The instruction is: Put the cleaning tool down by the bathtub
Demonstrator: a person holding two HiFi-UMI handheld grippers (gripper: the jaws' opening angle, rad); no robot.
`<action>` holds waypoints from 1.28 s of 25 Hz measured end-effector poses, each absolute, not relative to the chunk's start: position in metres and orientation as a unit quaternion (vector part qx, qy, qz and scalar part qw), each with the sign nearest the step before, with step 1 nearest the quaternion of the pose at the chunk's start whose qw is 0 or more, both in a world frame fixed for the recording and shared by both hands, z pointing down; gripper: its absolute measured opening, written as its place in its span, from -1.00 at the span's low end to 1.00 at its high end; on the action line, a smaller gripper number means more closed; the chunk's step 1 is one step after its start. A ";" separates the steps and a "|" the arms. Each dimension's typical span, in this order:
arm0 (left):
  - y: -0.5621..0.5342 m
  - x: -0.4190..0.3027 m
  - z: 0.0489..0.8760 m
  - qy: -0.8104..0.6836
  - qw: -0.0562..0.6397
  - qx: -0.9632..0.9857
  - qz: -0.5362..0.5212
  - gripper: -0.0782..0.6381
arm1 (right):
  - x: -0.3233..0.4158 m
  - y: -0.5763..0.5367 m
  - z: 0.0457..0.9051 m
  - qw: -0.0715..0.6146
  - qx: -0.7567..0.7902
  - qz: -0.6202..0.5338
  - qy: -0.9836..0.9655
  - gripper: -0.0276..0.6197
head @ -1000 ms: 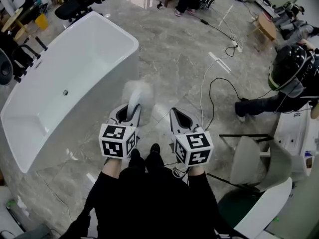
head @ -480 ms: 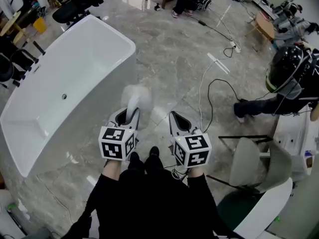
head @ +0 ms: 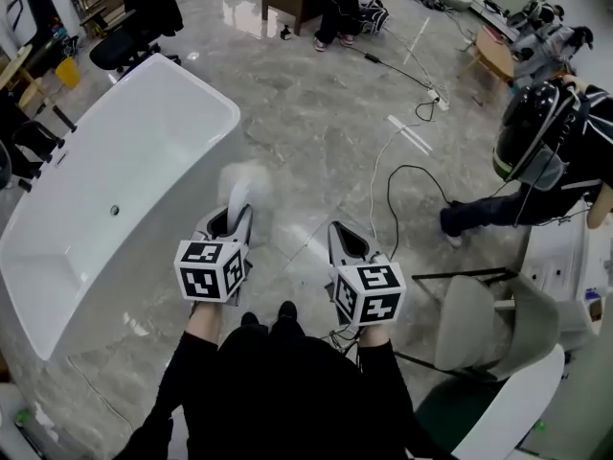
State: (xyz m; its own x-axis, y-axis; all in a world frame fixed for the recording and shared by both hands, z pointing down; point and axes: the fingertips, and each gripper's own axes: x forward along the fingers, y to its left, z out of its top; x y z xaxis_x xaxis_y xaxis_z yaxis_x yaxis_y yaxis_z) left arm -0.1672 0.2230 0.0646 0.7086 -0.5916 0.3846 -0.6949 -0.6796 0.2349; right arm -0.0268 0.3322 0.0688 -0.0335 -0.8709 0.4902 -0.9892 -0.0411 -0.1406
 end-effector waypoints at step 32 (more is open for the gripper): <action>0.089 -0.045 0.100 -0.344 0.217 0.899 0.160 -0.52 | 0.100 0.240 0.106 0.131 0.710 0.279 -0.633 -0.91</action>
